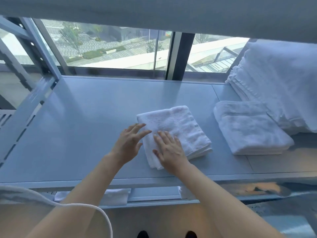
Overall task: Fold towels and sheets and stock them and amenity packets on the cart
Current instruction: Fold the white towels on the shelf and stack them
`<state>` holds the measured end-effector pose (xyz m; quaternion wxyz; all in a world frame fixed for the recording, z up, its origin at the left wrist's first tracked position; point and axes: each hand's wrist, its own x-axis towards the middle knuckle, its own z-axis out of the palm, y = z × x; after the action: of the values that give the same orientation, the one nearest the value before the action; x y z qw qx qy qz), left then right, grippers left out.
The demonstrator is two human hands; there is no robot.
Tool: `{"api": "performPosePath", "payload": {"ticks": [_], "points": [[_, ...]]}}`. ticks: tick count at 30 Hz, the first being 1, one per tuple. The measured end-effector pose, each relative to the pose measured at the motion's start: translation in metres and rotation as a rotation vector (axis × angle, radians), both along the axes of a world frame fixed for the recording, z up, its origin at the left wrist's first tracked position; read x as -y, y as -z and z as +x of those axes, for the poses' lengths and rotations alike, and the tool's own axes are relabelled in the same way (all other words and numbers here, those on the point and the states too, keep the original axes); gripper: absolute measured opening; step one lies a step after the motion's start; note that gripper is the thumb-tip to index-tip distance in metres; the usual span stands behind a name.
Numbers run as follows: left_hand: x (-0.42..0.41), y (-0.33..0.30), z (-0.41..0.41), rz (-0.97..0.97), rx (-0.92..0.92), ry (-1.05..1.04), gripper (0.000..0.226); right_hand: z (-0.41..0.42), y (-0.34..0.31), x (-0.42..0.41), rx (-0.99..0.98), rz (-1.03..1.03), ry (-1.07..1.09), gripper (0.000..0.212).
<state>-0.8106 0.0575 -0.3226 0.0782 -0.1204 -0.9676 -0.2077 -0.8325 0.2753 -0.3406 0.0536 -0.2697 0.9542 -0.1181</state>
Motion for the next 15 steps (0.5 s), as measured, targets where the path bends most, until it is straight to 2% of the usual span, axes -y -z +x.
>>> {"api": "performPosePath", "payload": {"ticks": [5, 9, 13, 15], "points": [[-0.011, -0.001, -0.005, -0.121, -0.014, 0.117, 0.05, -0.017, -0.009, -0.053, 0.057, 0.048, -0.269, 0.06], [-0.033, 0.003, 0.01, -0.048, 0.033, 0.034, 0.044, -0.026, -0.024, -0.086, 0.077, 0.137, -0.17, 0.078], [-0.065, 0.011, 0.039, -0.09, -0.094, -0.023, 0.035, -0.002, -0.02, -0.103, 0.057, -0.018, -0.065, 0.062], [-0.069, 0.015, 0.046, -0.09, -0.143, -0.022, 0.035, 0.01, -0.013, -0.105, 0.012, -0.035, -0.08, 0.068]]}}
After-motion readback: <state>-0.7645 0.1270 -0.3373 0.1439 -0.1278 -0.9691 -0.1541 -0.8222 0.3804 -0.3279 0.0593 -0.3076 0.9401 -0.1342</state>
